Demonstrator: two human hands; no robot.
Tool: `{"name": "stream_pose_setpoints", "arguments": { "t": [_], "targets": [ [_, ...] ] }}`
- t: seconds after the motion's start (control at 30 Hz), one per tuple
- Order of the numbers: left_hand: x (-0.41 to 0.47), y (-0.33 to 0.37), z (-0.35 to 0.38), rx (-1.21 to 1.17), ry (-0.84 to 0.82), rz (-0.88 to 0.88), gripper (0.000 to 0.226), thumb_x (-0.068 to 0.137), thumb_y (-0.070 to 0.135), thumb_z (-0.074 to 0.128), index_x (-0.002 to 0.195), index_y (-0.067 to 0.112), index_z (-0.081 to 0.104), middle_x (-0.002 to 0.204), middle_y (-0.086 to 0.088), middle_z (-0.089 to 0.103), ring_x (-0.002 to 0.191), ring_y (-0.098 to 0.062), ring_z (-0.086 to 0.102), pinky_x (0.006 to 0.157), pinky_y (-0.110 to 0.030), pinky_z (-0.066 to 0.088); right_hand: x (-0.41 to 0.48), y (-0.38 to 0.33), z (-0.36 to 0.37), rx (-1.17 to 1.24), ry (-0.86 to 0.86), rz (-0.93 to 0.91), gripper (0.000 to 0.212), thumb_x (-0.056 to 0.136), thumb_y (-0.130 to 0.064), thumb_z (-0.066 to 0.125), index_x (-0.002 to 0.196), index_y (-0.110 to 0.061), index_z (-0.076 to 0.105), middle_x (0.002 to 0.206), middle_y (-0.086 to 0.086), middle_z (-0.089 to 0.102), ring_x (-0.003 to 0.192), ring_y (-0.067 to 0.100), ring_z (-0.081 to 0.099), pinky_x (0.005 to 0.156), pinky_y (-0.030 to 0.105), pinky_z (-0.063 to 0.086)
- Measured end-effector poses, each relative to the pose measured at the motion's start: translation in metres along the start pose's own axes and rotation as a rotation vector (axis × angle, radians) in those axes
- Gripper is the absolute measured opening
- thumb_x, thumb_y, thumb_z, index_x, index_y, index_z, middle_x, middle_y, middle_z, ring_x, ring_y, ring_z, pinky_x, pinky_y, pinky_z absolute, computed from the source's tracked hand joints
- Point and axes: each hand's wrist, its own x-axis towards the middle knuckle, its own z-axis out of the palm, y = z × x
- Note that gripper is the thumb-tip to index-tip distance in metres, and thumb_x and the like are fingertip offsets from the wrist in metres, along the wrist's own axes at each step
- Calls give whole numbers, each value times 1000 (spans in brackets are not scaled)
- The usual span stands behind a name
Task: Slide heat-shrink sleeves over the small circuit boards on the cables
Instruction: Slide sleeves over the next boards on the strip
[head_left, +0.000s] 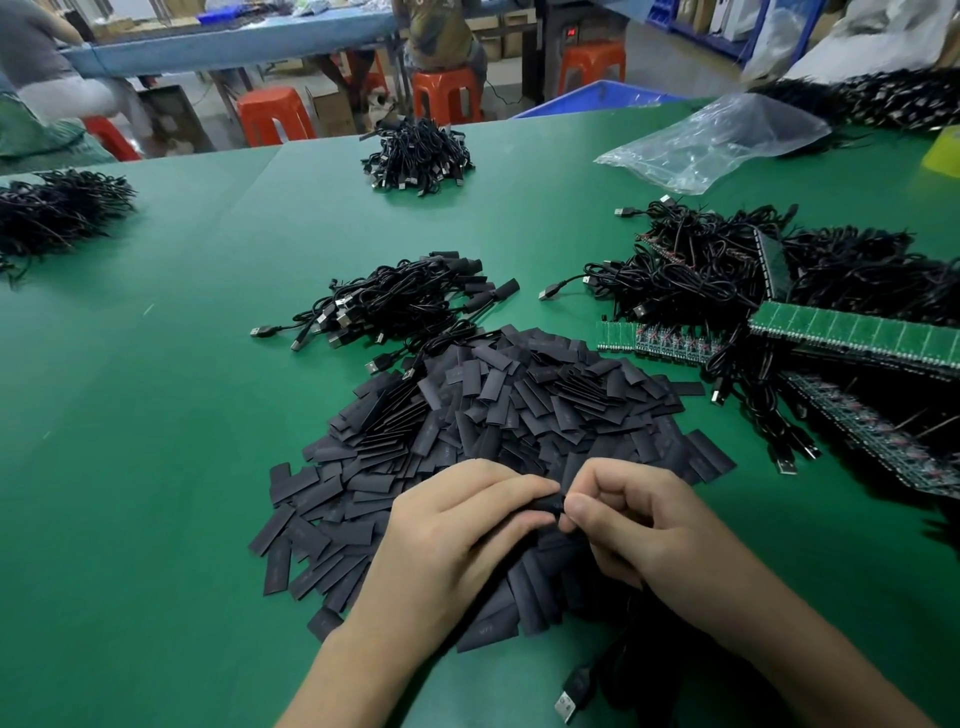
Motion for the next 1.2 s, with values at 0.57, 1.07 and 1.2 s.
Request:
{"name": "stream_pose_setpoints", "arguments": {
  "t": [0.57,1.07,1.2],
  "targets": [
    [6,18,2,-60,315,-270,23,78,20,84,99,11,80,92,10,75,85,-4,70,79,-12,49,4,-1,5,203,78,46,28,102,-19,55,77,-15,67,54,3,46,42,18,47,51,23,42],
    [10,18,3,-24,195,-217,47,80,29,88,120,11,73,93,9,68,87,-8,67,81,-17,52,-1,-4,8,-70,150,-47,27,102,-22,60,76,-26,64,61,8,68,56,21,69,60,24,51],
    [11,18,2,22,210,-210,43,80,24,86,118,10,73,92,8,67,86,-6,66,82,-12,49,-1,-6,7,-71,154,-55,23,99,-24,63,77,-24,67,70,6,72,57,21,69,60,25,54]
  ]
}}
